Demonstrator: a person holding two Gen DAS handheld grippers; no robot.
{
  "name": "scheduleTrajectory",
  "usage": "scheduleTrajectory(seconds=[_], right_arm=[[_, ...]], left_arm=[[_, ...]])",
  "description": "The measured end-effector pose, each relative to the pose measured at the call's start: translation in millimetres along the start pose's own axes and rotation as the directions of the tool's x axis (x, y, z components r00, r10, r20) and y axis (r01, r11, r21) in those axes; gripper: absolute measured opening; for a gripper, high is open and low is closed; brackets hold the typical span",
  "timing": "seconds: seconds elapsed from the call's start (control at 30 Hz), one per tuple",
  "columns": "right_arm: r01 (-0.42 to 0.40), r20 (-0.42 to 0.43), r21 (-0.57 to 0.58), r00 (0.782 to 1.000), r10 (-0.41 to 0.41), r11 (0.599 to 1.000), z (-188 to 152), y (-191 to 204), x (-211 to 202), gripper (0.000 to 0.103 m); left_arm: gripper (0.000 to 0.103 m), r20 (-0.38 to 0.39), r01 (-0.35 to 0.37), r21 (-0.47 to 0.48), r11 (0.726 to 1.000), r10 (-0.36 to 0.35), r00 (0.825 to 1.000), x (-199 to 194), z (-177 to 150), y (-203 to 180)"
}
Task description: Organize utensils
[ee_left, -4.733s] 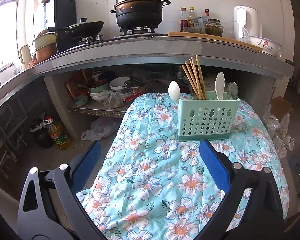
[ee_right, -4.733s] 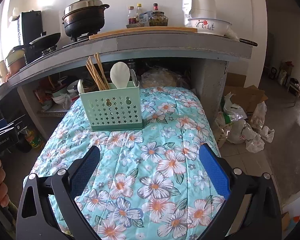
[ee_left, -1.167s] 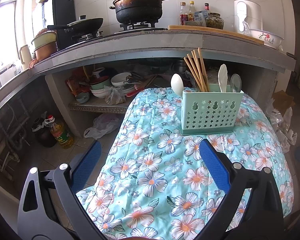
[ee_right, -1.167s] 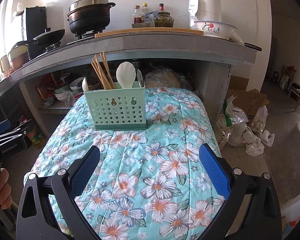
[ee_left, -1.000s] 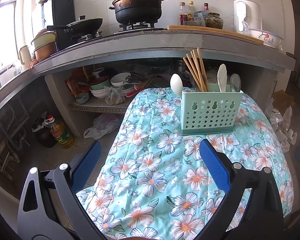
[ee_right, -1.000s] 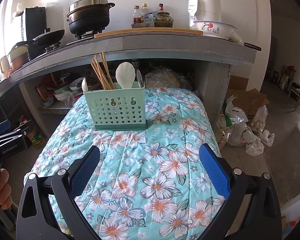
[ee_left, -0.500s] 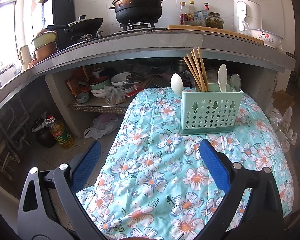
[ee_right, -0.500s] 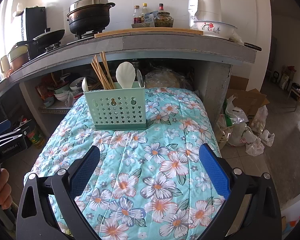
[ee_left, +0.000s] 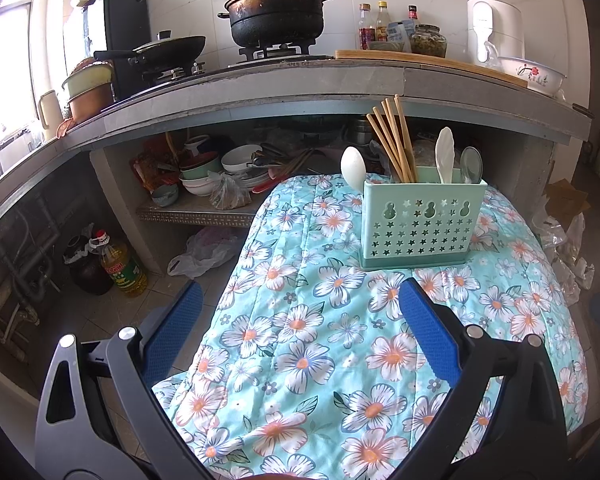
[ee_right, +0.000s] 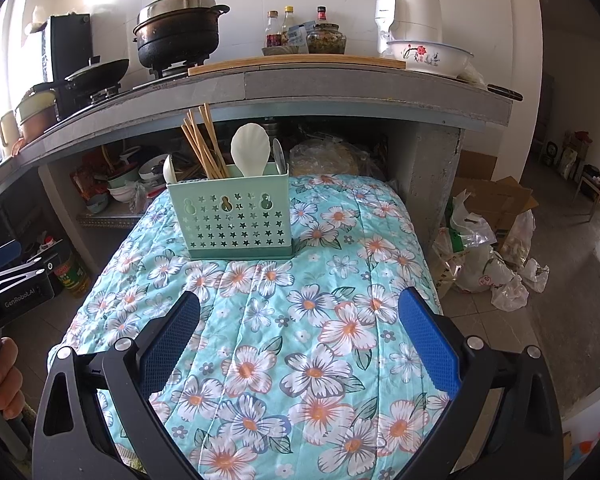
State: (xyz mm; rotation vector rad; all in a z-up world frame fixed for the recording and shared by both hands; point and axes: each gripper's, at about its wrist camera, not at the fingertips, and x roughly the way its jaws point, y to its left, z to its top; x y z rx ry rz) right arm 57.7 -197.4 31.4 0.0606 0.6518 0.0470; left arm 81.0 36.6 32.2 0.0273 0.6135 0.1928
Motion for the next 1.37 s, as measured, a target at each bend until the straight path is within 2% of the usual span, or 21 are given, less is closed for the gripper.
scheduleTrajectory(seconds=[1.37], right_arm=[[0.007, 0.002, 0.016, 1.0, -0.007, 1.0, -1.4, -5.8, -3.2, 0.097]], left_arm=[[0.095, -0.008, 0.01, 0.007, 1.0, -0.01, 1.0, 1.2, -4.4, -4.7]])
